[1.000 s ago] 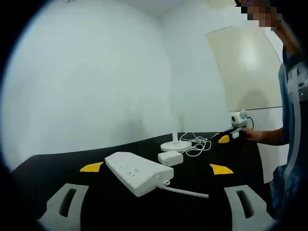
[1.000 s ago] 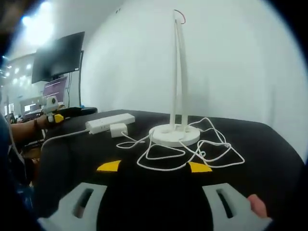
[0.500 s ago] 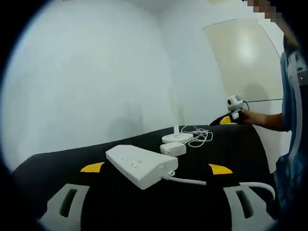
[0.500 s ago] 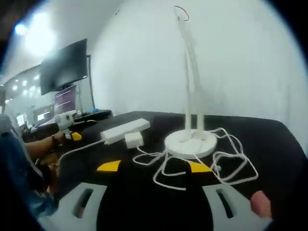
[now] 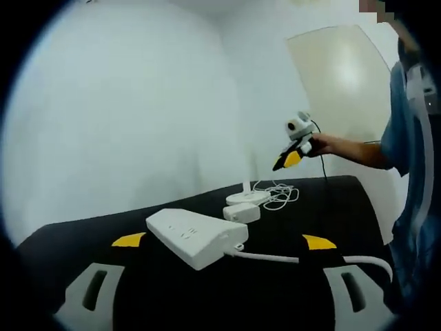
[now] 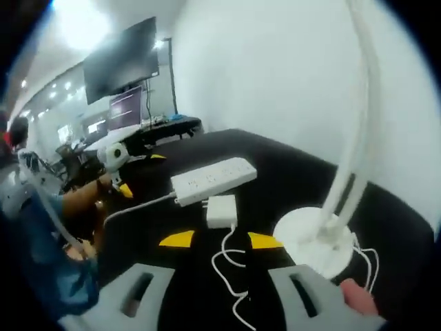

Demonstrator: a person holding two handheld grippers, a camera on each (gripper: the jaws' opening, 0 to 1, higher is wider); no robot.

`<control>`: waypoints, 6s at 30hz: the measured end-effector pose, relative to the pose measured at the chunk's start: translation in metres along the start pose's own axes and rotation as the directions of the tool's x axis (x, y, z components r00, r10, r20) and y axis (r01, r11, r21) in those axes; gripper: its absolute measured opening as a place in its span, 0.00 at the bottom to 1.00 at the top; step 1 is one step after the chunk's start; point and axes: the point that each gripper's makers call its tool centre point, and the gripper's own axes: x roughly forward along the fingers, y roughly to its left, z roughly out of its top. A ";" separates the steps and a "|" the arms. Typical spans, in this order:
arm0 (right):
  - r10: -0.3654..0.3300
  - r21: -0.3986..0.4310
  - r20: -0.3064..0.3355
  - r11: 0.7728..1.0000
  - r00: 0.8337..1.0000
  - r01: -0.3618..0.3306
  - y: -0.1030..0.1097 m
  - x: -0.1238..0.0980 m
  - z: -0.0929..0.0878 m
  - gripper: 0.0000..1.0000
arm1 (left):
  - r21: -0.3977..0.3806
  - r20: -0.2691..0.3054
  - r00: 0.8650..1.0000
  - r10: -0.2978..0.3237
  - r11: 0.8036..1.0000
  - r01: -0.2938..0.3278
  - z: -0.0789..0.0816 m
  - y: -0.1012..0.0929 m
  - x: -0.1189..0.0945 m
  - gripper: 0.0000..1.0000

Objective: Insert the desk lamp plug into the socket, turn on the power strip switch, turn on the lamp switch, then turn off the lamp switch, turn off the power strip switch, and remove the plug from the socket.

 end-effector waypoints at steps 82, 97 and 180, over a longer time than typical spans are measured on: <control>-0.307 -0.818 0.203 0.469 0.930 0.334 0.022 0.088 0.050 0.05 | -0.020 0.028 0.999 0.014 1.000 -0.014 0.003 0.005 -0.002 0.85; -0.216 -0.812 0.301 0.453 0.929 0.368 0.038 0.110 0.065 0.05 | -0.058 0.028 0.999 0.038 0.998 -0.036 0.003 0.010 -0.004 0.85; -0.187 -0.942 -0.195 0.308 0.963 -0.131 0.041 0.126 0.008 0.07 | -0.061 0.054 0.955 0.291 0.956 -0.288 0.036 0.006 -0.042 0.53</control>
